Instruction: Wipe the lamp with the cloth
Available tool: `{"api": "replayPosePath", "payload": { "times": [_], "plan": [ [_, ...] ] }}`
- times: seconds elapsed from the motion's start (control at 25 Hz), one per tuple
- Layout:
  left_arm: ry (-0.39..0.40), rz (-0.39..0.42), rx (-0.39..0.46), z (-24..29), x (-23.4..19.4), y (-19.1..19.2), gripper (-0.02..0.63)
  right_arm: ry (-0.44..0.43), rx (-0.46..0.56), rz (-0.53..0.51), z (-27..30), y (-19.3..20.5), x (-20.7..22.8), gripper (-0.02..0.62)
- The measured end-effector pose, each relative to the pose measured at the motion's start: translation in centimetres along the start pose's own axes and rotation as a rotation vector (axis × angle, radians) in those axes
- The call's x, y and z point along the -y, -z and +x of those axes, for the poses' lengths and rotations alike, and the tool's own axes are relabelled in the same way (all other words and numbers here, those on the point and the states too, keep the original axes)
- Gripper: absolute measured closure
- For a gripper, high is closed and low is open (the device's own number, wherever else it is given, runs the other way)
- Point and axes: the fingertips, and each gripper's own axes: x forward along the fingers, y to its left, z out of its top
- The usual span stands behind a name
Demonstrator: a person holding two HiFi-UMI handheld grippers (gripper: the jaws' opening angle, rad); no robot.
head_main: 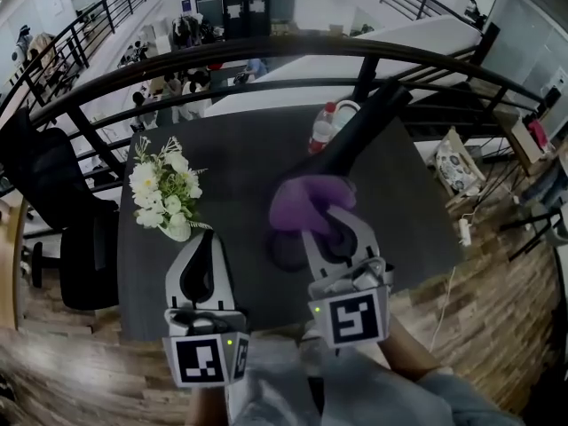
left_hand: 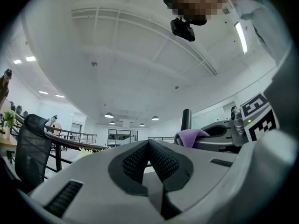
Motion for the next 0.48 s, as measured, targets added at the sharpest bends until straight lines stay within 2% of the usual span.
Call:
{"api": "replayPosePath", "payload": {
  "times": [0.48],
  "plan": [
    [0.006, 0.015, 0.026, 1.2, 2.1, -0.7, 0.601, 0.212, 0.057, -0.036, -1.0, -1.2, 10.3, 0.541]
  ]
}}
